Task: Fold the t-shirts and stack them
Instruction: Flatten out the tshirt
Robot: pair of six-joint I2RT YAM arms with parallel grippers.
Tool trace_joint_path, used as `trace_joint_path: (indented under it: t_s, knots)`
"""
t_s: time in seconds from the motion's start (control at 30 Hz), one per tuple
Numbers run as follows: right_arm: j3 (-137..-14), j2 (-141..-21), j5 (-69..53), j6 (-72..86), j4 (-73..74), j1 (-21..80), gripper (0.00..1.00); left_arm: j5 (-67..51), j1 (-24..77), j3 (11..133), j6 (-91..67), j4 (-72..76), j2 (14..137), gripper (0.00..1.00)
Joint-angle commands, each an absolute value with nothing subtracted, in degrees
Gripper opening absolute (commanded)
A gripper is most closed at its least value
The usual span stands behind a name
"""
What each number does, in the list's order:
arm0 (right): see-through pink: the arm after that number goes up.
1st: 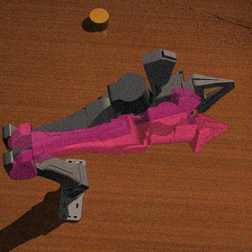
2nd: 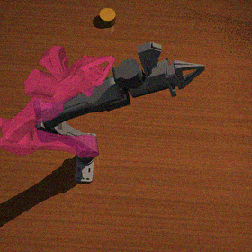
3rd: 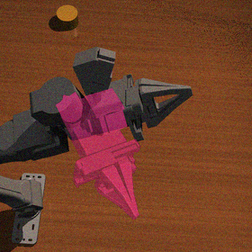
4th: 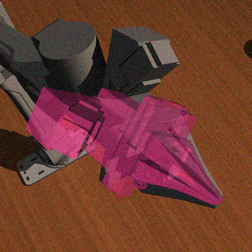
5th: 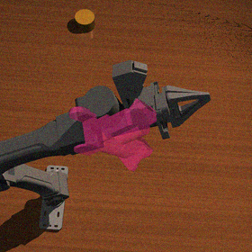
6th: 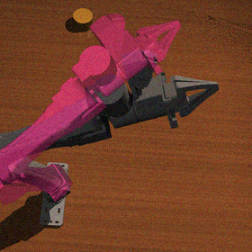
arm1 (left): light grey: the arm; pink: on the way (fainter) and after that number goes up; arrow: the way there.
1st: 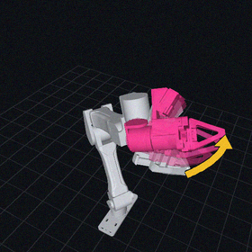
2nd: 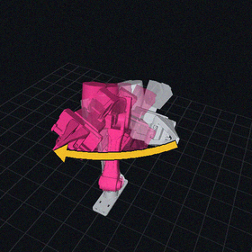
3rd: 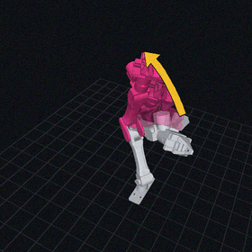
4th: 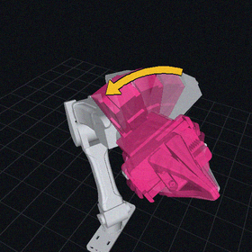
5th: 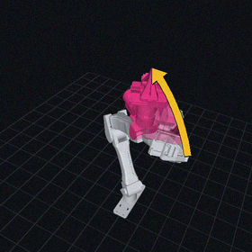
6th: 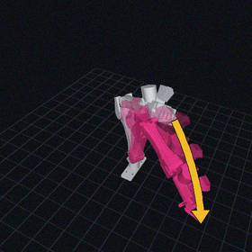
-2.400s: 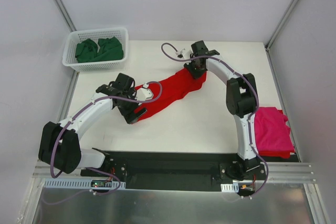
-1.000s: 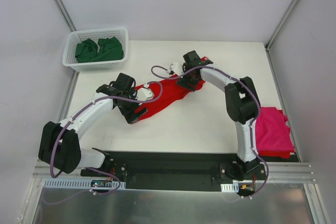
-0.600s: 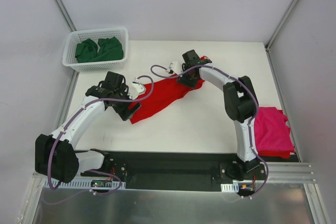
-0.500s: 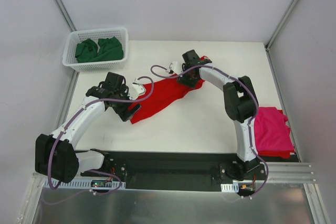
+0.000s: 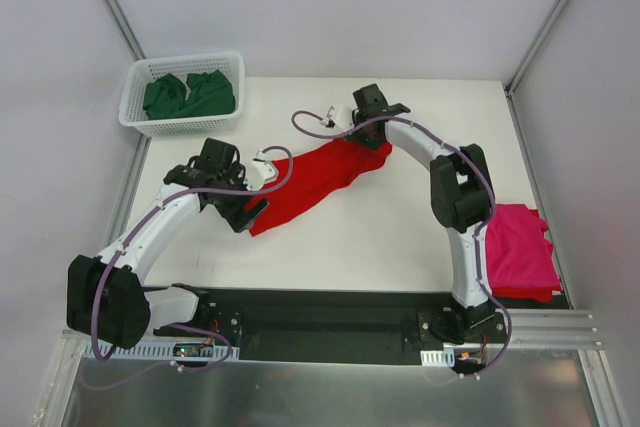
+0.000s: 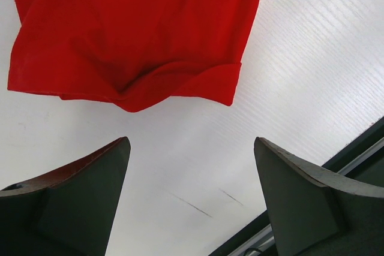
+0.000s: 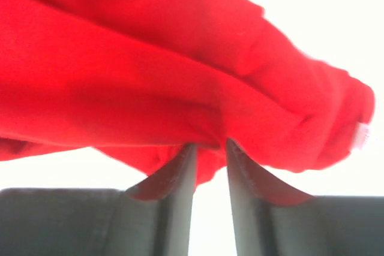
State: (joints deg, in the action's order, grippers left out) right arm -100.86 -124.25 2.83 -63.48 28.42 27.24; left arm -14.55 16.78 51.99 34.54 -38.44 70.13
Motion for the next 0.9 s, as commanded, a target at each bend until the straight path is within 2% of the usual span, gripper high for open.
trace_joint_path:
  t_s: [0.0,0.03,0.07,0.13,0.27,0.37,0.53,0.63,0.67,0.73,0.77,0.83,0.87]
  knots:
    - [-104.85,-125.24,3.78,-62.84,28.47,26.81,0.26,-16.17,16.26,51.42,33.66,-38.94,70.14,0.84]
    - [-105.11,-125.59,3.87,-62.75,28.74,26.72,0.24,-16.17,16.35,51.24,33.58,-38.94,70.05,0.84]
    - [-105.29,-125.86,3.87,-62.75,28.83,26.72,0.16,-16.17,16.26,51.24,33.66,-38.94,70.05,0.84]
    - [-105.64,-126.39,3.34,-62.93,29.70,26.72,0.15,-16.08,16.35,51.33,33.58,-38.94,69.87,0.84]
    - [-105.03,-126.21,3.95,-62.93,30.32,26.72,0.33,-15.91,16.26,51.50,33.75,-39.02,69.79,0.84]
    - [-103.80,-125.60,3.61,-63.10,30.41,26.81,0.43,-15.65,16.35,51.33,33.92,-39.02,69.87,0.84]
    - [-103.10,-125.68,4.22,-63.54,30.50,26.72,0.45,-16.35,16.26,51.59,33.75,-38.94,70.31,0.84]
    - [-103.88,-126.56,4.74,-63.55,30.06,26.72,0.39,-16.70,16.35,51.68,33.66,-38.94,70.66,0.84]
    - [-104.84,-126.82,4.75,-63.46,30.06,26.72,0.27,-16.61,16.26,51.68,33.66,-38.85,70.84,0.84]
    - [-105.90,-127.70,4.66,-63.37,30.67,26.72,0.22,-16.87,16.35,51.77,33.40,-38.67,71.36,0.84]
    - [-106.43,-127.79,4.57,-63.37,30.85,26.81,0.10,-17.05,16.26,51.59,33.40,-38.58,71.89,0.84]
    - [-107.57,-128.06,5.01,-63.19,30.94,26.72,0.02,-15.39,16.26,51.59,32.87,-36.65,73.81,0.84]
    - [-107.75,-128.06,4.92,-63.11,31.02,26.72,0.01,-15.03,16.26,52.20,33.13,-36.74,74.96,0.85]
